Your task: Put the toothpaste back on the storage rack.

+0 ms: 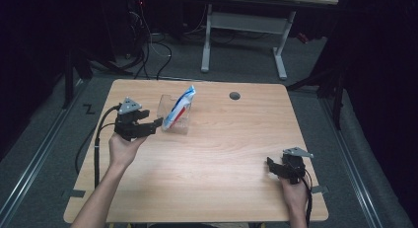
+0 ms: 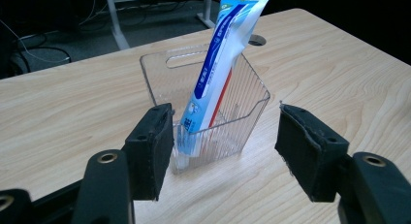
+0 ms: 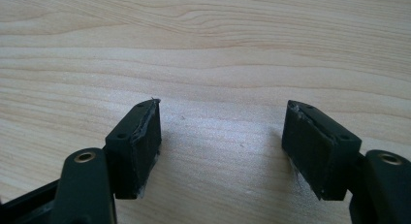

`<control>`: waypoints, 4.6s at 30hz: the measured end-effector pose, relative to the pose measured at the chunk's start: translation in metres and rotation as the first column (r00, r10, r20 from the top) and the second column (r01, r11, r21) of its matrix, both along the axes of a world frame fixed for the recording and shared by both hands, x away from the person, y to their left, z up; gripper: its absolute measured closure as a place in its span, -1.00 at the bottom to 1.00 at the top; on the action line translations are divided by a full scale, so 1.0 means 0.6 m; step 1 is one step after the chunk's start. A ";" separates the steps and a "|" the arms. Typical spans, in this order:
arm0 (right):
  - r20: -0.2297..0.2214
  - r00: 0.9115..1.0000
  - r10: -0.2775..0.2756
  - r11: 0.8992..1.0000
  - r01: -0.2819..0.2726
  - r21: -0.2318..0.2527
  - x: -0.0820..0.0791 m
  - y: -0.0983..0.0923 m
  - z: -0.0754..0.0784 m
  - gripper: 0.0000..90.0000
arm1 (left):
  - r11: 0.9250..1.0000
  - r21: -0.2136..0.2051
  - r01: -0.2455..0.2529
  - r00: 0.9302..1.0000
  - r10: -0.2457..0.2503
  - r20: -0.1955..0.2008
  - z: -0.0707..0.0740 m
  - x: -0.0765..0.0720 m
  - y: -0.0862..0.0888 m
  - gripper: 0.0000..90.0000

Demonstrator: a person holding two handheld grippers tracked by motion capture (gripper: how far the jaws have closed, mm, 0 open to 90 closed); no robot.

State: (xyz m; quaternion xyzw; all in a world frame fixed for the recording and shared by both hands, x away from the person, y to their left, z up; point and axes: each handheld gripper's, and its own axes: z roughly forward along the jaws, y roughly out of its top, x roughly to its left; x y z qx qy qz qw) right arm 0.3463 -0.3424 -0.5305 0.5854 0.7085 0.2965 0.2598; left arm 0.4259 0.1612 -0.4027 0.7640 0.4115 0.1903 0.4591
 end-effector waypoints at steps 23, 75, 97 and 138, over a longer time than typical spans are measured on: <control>0.000 1.000 0.000 1.000 0.000 0.000 0.000 0.000 0.000 -0.32 | 1.000 0.007 -0.026 0.999 0.026 -0.030 -0.028 -0.022 0.024 -0.14; 0.001 1.000 -0.001 1.000 0.001 0.001 0.000 0.000 0.000 -0.32 | 0.997 0.058 -0.042 0.993 0.048 -0.106 -0.109 -0.053 0.034 -0.15; 0.002 1.000 -0.001 1.000 0.001 0.000 0.000 0.000 0.000 -0.32 | 0.996 0.075 -0.056 0.982 0.068 -0.174 -0.162 -0.047 0.023 -0.14; 0.002 1.000 0.000 1.000 0.000 0.000 0.000 0.000 0.000 -0.32 | 0.982 0.175 -0.074 0.990 0.094 -0.105 -0.222 -0.035 -0.024 -0.17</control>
